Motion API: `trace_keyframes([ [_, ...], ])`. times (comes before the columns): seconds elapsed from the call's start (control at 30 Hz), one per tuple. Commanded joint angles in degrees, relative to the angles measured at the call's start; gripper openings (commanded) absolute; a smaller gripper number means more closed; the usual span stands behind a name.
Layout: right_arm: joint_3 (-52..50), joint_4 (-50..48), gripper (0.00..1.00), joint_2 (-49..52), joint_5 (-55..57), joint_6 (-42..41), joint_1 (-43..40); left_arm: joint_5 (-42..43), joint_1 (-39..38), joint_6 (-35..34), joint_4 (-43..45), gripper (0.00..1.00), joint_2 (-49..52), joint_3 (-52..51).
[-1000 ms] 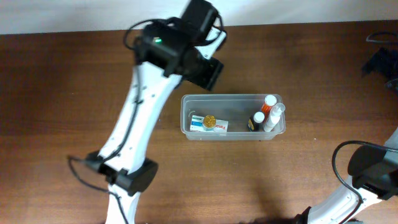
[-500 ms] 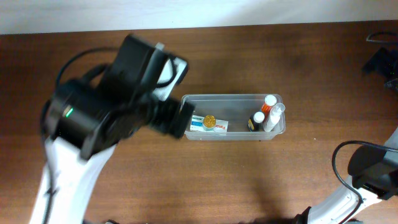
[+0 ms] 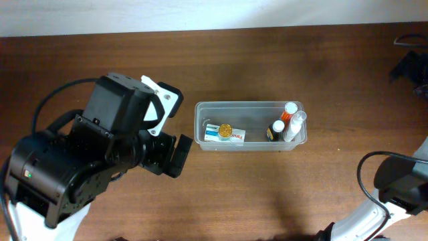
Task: Pack container
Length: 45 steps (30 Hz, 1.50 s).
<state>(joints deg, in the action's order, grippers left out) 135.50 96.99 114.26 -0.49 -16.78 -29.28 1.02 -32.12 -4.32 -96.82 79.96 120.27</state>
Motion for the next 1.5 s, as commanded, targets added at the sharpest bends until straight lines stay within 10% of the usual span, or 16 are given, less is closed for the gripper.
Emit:
trace_keyframes([
  [0.0, -0.31, 0.26, 0.98, -0.63, -0.15, -0.63, 0.00, -1.03, 0.02, 1.90, 0.11, 1.00, -0.70, -2.23],
  [0.4, -0.31, 0.26, 0.98, -0.63, -0.13, -0.63, 0.00, -0.83, 0.04, 7.04, 7.93, 1.00, -1.84, -16.31],
  [0.93, -0.31, 0.26, 0.98, -0.63, -0.15, -0.66, 0.00, 9.03, 24.76, 13.27, 57.86, 1.00, -39.93, -76.52],
  [1.47, -0.31, 0.26, 0.98, -0.63, -0.15, -0.63, 0.00, 10.99, 29.03, 15.76, 89.64, 1.00, -65.96, -111.43],
])
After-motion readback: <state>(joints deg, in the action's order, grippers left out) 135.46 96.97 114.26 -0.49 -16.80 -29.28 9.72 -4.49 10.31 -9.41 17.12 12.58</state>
